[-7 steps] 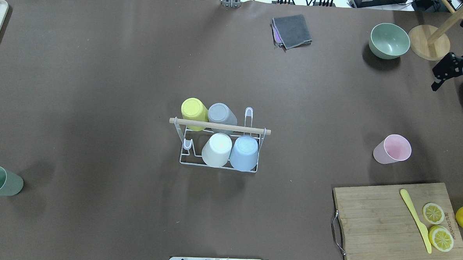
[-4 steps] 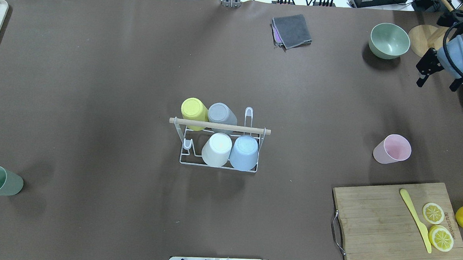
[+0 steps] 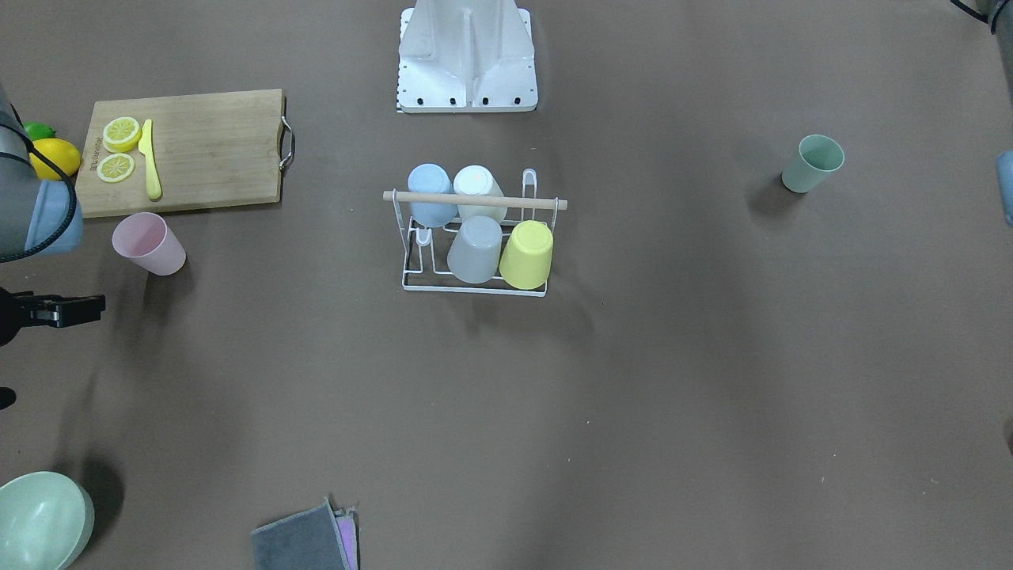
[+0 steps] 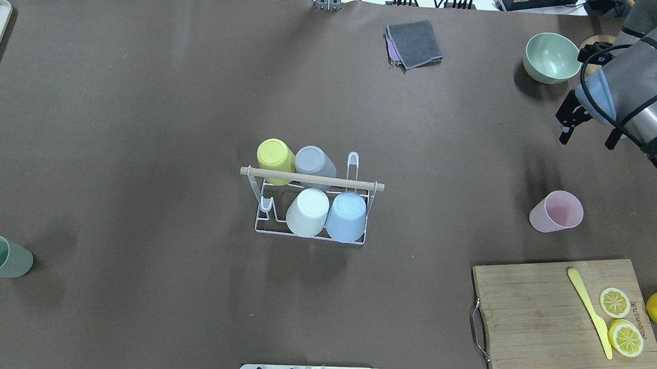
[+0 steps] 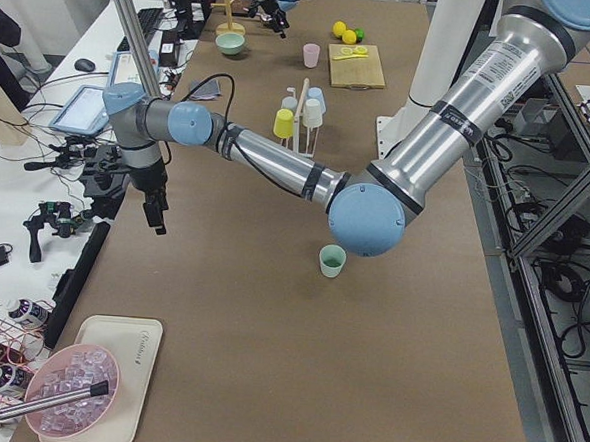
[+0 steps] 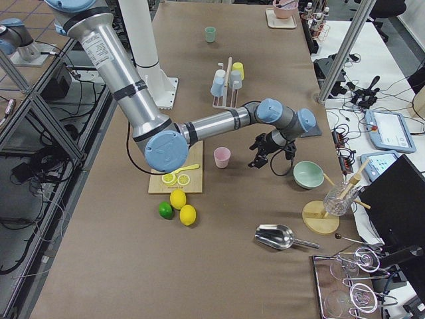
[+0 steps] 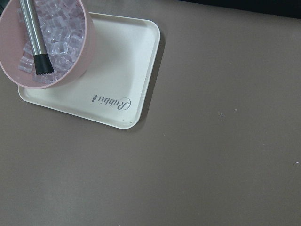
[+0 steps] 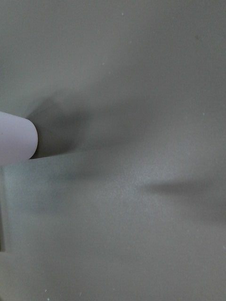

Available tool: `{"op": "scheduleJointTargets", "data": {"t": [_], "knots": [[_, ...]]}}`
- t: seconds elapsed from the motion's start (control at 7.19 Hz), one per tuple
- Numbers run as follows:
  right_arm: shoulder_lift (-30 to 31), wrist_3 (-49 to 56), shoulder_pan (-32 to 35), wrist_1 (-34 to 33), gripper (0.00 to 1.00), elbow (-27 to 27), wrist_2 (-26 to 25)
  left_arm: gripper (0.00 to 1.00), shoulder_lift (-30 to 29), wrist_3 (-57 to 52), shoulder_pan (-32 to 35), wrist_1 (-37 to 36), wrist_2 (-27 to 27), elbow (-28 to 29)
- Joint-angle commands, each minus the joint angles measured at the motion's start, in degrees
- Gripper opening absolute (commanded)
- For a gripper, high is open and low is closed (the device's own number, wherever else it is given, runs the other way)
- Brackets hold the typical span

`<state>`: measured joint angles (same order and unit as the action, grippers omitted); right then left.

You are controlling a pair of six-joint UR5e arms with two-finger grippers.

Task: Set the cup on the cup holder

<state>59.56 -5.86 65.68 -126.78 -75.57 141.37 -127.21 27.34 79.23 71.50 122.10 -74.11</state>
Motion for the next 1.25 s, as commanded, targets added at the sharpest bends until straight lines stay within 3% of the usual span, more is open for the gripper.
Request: {"op": "scheduleJointTargets", "data": {"t": [0.0, 0.28, 0.7, 1.11], "knots": [[-0.23, 0.06, -4.04, -0.14, 0.98, 0.43, 0.57, 0.98, -1.54, 0.08, -2.75, -5.46, 0.95, 0.19], [-1.1, -0.03, -7.49, -0.05, 0.98, 1.74, 1.28, 0.98, -1.55, 0.08, -6.26, -8.03, 6.46, 0.02], [-0.5, 1.55, -8.11, -0.05, 0.98, 2.1, 1.28, 0.98, -1.02, -7.53, -11.45, -10.05, 6.57, -0.42], [-0.23, 1.64, -8.02, -0.31, 0.98, 2.36, 1.28, 0.98, 0.11, -20.11, -14.26, -17.17, 6.49, -2.43]]}}
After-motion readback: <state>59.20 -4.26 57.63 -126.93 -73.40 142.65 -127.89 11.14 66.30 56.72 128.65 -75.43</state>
